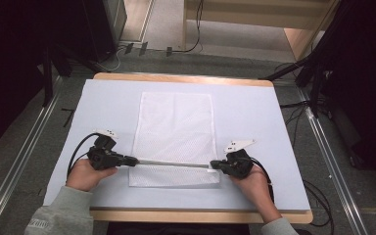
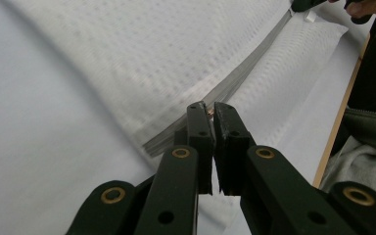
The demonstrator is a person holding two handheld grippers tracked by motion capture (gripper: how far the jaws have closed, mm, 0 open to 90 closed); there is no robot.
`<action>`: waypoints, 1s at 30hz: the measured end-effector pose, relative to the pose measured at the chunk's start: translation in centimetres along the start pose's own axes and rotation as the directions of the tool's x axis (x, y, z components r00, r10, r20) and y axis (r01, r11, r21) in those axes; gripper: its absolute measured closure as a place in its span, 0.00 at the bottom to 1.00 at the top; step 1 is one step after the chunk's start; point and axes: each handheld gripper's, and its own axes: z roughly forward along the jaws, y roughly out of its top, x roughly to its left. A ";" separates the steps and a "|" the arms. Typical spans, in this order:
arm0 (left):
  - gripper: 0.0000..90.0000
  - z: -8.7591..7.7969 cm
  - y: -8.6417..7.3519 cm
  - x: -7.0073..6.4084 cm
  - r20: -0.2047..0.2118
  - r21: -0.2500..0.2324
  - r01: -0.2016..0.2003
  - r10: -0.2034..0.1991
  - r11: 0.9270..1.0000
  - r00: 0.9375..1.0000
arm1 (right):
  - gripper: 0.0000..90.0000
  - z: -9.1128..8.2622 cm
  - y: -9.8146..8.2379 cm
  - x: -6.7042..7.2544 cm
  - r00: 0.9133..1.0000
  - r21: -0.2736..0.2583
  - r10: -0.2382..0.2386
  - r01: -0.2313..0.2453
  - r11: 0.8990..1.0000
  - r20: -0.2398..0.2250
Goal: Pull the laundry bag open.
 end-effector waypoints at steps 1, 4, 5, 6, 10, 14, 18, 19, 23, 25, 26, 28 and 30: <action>0.97 -0.2 -0.2 0.2 -0.005 0.002 0.004 -0.004 1.000 1.000 | 1.00 0.0 0.0 0.0 1.000 -0.001 -0.002 0.002 1.000 -0.002; 0.98 -0.9 -0.9 0.8 -0.017 -0.004 0.021 -0.021 1.000 1.000 | 1.00 0.0 0.1 0.0 1.000 0.008 0.002 -0.001 1.000 -0.004; 0.98 -1.1 -1.1 1.0 -0.015 -0.014 0.034 -0.034 0.999 0.999 | 1.00 0.0 0.1 0.0 1.000 0.009 0.000 0.000 1.000 -0.004; 0.98 -1.3 -1.2 1.1 -0.011 -0.015 0.037 -0.037 0.999 0.999 | 1.00 0.0 0.1 0.0 1.000 0.010 -0.003 0.003 1.000 -0.004; 0.98 -1.2 -1.3 1.0 -0.017 -0.014 0.033 -0.033 0.999 0.999 | 1.00 0.0 0.2 0.0 1.000 0.012 -0.005 0.005 1.000 -0.004; 0.97 -1.1 -1.3 1.1 -0.016 -0.022 0.040 -0.040 0.999 0.999 | 1.00 0.1 0.2 -0.1 1.000 0.014 -0.007 0.007 1.000 -0.010; 0.96 -0.8 -1.4 1.0 -0.017 -0.029 0.032 -0.032 0.999 0.999 | 1.00 0.0 0.4 -0.3 0.999 0.026 0.028 -0.028 0.999 -0.023; 0.94 -0.9 -1.4 1.0 -0.018 -0.036 0.023 -0.024 0.999 1.000 | 1.00 0.0 0.5 -0.3 0.999 0.033 0.032 -0.031 0.999 -0.022; 0.79 -1.1 -1.3 0.7 -0.025 -0.073 -0.003 0.001 0.997 1.000 | 0.93 -0.1 1.0 -0.1 0.999 0.040 0.021 -0.020 0.999 -0.025; 0.76 -1.0 -1.2 0.5 -0.050 -0.082 -0.017 0.013 0.996 0.999 | 0.90 -0.3 1.2 0.0 1.000 0.024 0.005 -0.005 1.000 -0.030; 0.73 -1.0 -1.1 0.4 -0.067 -0.085 -0.027 0.022 0.996 0.998 | 0.86 -0.4 1.3 0.1 1.000 0.020 0.003 -0.003 1.000 -0.030; 0.67 -0.9 -1.0 0.3 -0.093 -0.092 -0.041 0.033 0.995 0.995 | 0.79 -0.5 1.5 0.1 1.000 0.009 -0.006 0.007 1.000 -0.024; 0.62 -0.9 -0.8 0.3 -0.099 -0.106 -0.049 0.038 0.993 0.994 | 0.71 -0.8 1.6 0.1 1.000 -0.004 0.000 0.000 1.000 -0.021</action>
